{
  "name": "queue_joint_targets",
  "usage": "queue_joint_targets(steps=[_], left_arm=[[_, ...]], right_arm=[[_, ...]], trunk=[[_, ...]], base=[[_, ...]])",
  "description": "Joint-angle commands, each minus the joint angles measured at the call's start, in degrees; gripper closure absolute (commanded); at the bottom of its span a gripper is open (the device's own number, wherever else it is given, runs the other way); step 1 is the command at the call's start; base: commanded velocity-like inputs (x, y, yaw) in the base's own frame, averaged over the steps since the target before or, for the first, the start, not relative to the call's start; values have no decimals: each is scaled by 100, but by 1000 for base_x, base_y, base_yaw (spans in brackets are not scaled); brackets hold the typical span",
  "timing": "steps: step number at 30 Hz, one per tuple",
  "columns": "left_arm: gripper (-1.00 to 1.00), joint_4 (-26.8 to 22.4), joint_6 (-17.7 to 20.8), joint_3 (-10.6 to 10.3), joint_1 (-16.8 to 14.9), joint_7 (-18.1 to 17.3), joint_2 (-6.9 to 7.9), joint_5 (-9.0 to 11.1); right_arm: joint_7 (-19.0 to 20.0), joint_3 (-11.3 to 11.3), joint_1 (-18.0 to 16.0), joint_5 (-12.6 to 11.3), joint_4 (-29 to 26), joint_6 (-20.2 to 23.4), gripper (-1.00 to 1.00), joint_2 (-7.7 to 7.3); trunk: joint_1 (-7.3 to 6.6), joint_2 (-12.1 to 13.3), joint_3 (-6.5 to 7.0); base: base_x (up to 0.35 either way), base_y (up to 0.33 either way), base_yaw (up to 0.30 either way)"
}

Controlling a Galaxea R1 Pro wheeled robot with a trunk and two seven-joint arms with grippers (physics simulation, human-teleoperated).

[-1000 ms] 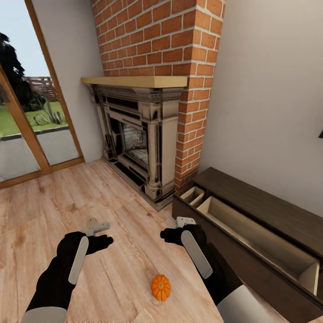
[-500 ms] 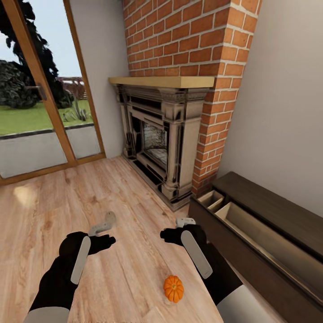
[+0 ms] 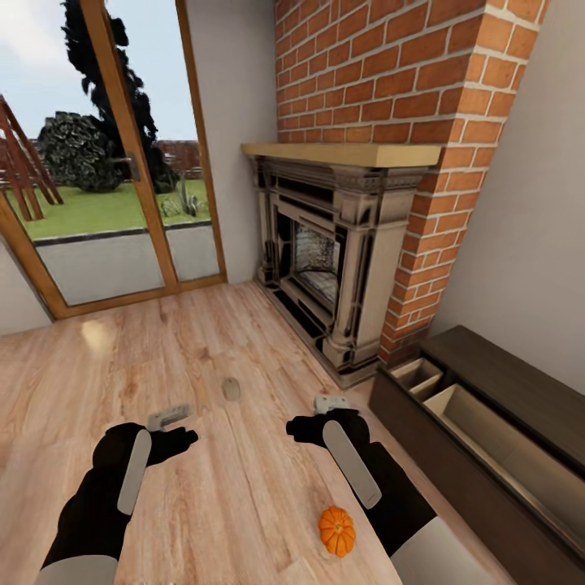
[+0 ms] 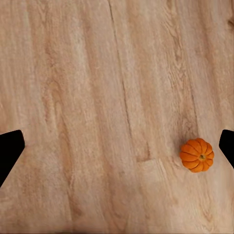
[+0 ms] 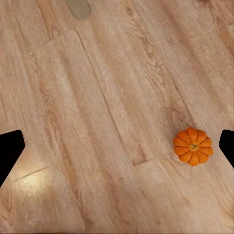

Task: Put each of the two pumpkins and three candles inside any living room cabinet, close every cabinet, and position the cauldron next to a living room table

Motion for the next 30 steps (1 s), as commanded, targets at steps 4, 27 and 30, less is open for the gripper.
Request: queue_joint_targets(steps=[4,27,30], left_arm=[[-100,3,-3,9,0,1,-11,-2],[-100,-2,-9,18,1,0,-30,-11],[-100,-1,-9,19,0,1,-31,-11]], right_arm=[[3,1,1,-6,-2,-7,-100,-6],[3,22,2,-18,-11,-1,-100,0],[3,116,3,-13,-5,-6,-100,0]], trunk=[[-89,162,71],[-418,764,340],[-418,764,340]], base=[[0,0,223],[0,0,130],[0,0,290]])
